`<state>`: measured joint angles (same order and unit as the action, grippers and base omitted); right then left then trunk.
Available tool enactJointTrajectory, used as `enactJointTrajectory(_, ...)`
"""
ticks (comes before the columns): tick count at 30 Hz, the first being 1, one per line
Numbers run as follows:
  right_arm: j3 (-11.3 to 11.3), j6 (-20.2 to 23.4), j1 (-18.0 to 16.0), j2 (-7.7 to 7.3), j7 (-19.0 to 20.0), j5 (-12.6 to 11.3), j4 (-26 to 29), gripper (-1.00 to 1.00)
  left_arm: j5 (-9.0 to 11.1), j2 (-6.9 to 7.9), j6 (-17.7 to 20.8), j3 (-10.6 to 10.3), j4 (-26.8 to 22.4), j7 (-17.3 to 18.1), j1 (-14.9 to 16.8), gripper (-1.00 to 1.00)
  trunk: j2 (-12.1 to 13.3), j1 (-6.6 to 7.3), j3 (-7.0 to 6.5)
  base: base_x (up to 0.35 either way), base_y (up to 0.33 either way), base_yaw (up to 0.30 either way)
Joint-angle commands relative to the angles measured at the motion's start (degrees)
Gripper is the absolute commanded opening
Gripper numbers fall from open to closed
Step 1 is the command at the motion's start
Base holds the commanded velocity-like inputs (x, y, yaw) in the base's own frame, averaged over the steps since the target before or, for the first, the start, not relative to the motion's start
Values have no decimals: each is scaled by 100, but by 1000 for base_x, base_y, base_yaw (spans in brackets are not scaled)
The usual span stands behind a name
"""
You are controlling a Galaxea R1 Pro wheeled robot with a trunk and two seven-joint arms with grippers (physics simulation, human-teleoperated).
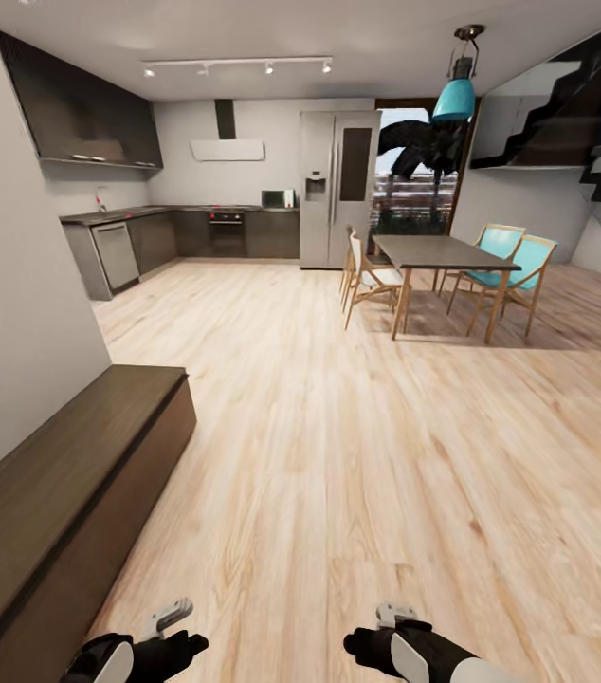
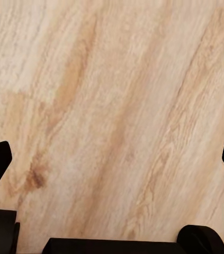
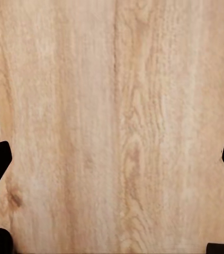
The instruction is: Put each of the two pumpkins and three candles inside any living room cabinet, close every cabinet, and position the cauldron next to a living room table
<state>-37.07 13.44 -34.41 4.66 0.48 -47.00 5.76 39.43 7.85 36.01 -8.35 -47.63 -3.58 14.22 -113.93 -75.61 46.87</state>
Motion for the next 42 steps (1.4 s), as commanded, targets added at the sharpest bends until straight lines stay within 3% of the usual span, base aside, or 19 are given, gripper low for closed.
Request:
enactJointTrajectory(1,-28,18,-4,-1,5,-20,2,100,48,6,14,-18,-10,-38,2,100,-2,-3,5,308,-173,-127)
enactJointTrajectory(21,-28,18,-4,-1,5,-20,4,100,30,6,12,-26,-10,-38,1,100,-2,-3,5,314,-96,-202)
enactJointTrajectory(42,-28,18,-4,-1,5,-20,1,100,21,6,10,-26,-10,-38,2,100,-2,-3,5,311,-57,-7)
